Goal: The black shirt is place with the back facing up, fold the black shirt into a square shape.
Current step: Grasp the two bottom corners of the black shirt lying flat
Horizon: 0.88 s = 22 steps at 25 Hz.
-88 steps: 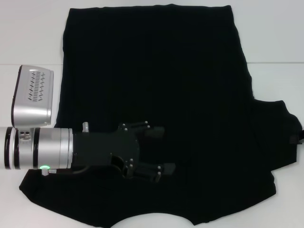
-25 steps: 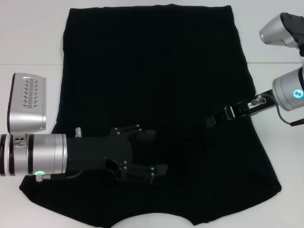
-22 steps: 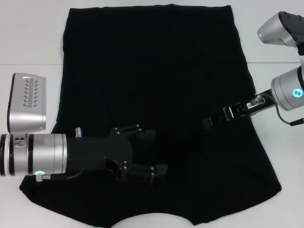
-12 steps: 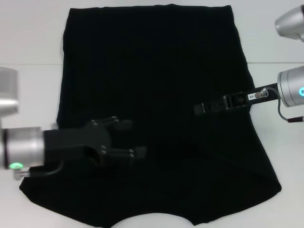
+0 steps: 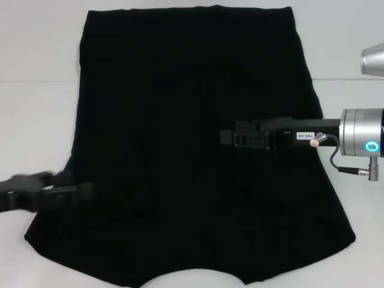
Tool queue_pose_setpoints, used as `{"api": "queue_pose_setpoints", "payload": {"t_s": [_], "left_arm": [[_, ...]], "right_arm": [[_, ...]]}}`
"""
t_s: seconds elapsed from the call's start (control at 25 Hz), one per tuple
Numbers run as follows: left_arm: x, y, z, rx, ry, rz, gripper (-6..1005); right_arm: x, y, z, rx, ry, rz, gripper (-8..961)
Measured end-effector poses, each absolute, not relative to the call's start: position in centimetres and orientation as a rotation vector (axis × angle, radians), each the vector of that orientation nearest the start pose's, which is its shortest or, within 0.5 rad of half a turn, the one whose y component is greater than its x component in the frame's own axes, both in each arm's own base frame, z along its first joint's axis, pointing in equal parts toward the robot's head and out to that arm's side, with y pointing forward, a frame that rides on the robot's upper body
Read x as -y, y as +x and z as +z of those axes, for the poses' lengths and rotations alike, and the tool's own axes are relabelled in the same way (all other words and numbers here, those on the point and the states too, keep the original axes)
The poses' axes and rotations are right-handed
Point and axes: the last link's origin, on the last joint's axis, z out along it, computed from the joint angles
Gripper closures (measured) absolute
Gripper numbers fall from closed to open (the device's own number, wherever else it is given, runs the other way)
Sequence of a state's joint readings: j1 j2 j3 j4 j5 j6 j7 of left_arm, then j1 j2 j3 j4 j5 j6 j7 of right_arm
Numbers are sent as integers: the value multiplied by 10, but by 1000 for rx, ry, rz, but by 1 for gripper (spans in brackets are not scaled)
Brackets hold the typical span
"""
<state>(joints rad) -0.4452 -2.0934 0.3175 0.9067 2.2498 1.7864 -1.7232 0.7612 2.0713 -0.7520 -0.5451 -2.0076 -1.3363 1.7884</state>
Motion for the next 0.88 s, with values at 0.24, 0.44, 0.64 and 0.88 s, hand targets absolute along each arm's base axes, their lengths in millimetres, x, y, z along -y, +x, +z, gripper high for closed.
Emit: {"api": "queue_pose_setpoints", "payload": {"t_s": [0.24,0.44,0.64,0.88], "left_arm": [[-271,-351,85,1529,-2196,-541,59],[-266,-367,84,1654,-2084,-454,62],[-266,-371,75,1701,-2096,-383,66],[-269,-367,66,1705,-2171,-312,70]], "right_arm": [[-396,200,-25,-1001,-2671,670,248],[-398,198,-25,-972,-2675,665,250],[-399,197,-24,-962,-2674,666,250],[-396,197,-24,-943,-2716,626,251]]}}
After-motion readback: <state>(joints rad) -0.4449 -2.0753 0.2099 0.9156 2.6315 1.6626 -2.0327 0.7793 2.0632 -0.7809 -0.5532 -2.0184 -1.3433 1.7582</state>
